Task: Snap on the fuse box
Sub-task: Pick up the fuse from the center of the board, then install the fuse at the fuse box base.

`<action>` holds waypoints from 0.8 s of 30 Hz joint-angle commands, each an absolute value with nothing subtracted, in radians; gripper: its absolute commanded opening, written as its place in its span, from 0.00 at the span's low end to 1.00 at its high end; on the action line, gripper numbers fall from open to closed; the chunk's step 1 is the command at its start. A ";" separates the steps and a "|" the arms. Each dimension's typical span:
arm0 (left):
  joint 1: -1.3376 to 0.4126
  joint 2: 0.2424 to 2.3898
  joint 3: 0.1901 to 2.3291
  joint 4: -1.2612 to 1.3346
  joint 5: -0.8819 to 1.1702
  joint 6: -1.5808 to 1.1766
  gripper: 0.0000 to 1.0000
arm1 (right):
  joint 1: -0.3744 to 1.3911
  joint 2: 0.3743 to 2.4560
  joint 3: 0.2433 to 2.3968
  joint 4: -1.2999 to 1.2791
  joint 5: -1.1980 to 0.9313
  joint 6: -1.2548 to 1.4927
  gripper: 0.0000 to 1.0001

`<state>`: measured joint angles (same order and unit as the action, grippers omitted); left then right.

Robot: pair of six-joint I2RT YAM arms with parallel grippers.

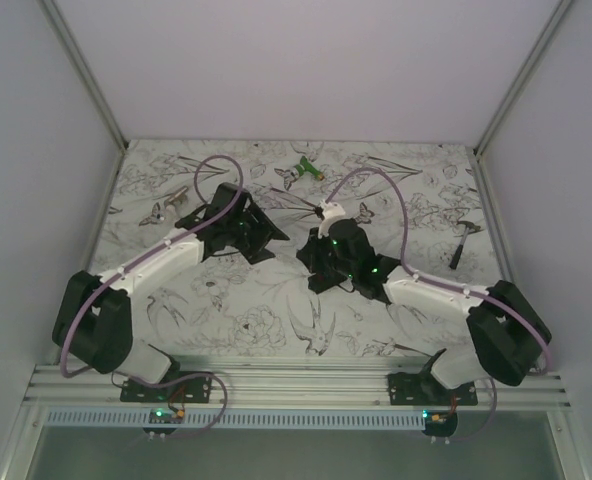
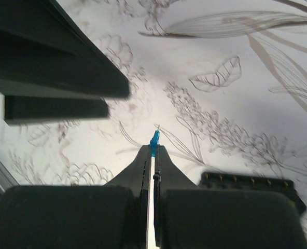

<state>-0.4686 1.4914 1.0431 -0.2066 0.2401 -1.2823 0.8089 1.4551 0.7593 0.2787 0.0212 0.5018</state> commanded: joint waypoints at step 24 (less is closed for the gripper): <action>-0.347 1.494 0.900 -0.236 0.138 -0.656 1.00 | 0.743 1.701 1.289 -0.770 -0.107 0.172 0.00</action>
<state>-0.3660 1.4616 0.9165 -0.2169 0.1799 -0.7506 0.7490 1.6718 1.2320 -0.6838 -0.0891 0.2005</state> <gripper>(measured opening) 0.994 0.017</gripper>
